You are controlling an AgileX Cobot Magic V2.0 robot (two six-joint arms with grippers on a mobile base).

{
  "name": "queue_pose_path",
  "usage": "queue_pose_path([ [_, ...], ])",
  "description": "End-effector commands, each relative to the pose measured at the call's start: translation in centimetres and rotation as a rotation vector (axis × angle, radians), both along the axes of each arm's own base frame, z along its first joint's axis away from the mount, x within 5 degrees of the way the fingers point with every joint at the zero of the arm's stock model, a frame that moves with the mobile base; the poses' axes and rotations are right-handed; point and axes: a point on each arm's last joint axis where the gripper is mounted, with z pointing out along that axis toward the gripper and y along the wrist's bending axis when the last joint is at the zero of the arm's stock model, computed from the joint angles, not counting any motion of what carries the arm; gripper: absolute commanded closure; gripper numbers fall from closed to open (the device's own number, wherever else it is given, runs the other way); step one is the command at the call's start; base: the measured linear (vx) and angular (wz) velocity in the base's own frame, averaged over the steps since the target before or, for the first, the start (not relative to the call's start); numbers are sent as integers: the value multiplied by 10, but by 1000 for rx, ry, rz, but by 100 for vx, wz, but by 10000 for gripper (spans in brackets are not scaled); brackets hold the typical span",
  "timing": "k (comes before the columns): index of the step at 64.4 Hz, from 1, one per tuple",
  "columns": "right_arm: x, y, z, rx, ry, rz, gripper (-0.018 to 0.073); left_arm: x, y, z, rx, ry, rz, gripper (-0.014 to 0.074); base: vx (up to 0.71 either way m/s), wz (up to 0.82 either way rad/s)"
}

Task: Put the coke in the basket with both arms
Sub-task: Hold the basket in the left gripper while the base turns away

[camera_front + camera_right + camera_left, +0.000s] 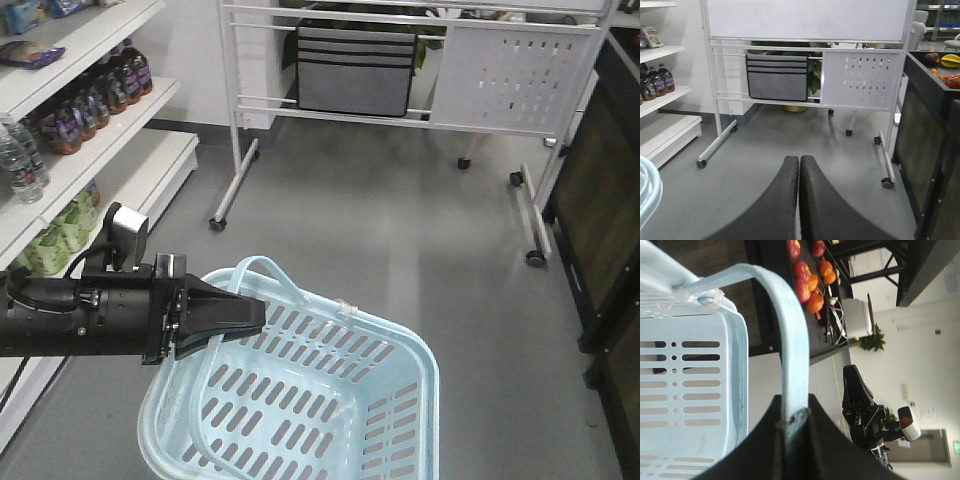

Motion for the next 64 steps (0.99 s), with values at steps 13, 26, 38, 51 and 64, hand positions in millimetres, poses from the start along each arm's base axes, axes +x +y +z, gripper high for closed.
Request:
queue_pose_path([
  [13,-1,0,5,-2,-85,3,568,-3,-2,24,-114,-49,-6,603,2,-35],
  [26,-1,0,5,-2,-85,3,568,-3,-2,24,-114,-49,-6,602,1,-18],
  [38,-1,0,5,-2,-85,3,568,-3,-2,24,-115,-49,-7,603,2,-11],
  [51,-1,0,5,-2,-85,3,568,-3,-2,24,-115,-49,-7,603,6,-16],
  [64,-1,0,5,-2,-85,3,568,-3,-2,24,-115,-49,-7,603,10,-14],
])
